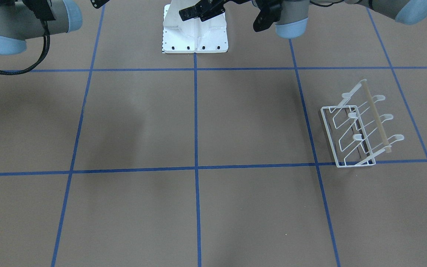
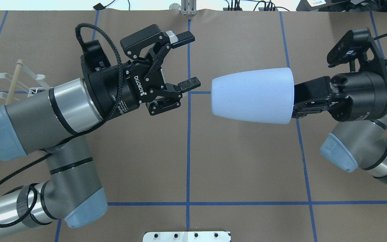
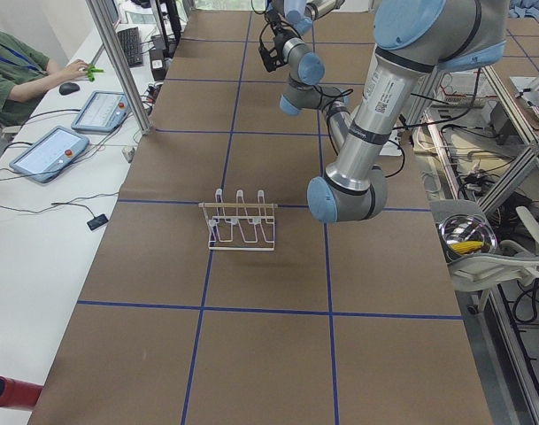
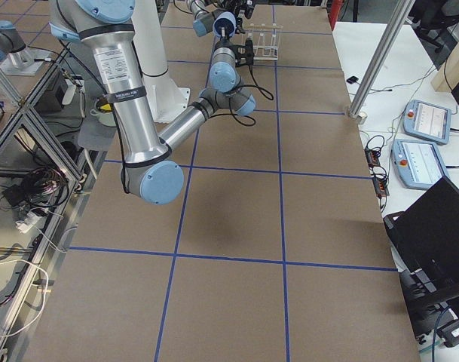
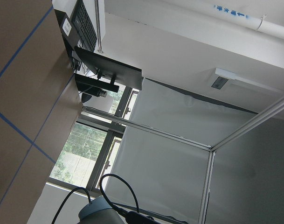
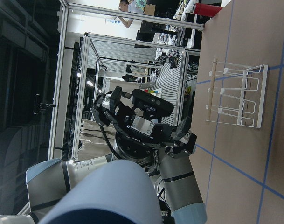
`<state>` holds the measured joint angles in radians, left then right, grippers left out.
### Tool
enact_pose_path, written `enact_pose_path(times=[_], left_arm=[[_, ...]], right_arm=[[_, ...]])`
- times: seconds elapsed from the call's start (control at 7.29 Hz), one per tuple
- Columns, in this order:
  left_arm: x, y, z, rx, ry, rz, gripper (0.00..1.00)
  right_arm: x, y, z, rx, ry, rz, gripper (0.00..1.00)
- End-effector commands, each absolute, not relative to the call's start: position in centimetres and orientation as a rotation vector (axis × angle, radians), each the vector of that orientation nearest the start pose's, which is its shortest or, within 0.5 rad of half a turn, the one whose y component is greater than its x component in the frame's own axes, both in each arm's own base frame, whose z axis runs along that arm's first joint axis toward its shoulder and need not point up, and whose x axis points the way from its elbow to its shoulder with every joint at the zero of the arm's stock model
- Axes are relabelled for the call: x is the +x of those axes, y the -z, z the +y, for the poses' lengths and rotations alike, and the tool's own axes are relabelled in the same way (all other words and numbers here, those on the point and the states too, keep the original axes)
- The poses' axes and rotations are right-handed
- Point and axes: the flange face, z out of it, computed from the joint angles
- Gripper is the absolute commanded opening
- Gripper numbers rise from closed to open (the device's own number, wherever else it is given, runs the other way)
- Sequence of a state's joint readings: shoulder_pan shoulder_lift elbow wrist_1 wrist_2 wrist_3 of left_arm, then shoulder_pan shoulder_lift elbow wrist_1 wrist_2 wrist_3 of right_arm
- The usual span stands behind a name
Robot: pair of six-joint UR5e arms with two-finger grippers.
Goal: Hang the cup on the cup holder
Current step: 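Bring the cup toward center with the right gripper while the left gripper approaches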
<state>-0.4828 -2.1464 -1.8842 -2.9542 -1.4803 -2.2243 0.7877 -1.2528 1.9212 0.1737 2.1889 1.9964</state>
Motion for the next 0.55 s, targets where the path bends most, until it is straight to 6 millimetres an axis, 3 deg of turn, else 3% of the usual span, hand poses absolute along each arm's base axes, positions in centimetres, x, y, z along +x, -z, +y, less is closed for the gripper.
enact_pose_path(times=[0.0, 0.41], left_arm=[[37.20, -6.50, -34.41, -0.178, 0.666, 2.369, 0.98], [36.61, -6.08, -33.93, -0.235, 0.673, 2.388, 0.98]], right_arm=[[-25.49, -19.11, -35.16, 0.122, 0.103, -2.208, 0.00], [-25.48, -19.51, -35.42, 0.137, 0.096, -2.193, 0.00]])
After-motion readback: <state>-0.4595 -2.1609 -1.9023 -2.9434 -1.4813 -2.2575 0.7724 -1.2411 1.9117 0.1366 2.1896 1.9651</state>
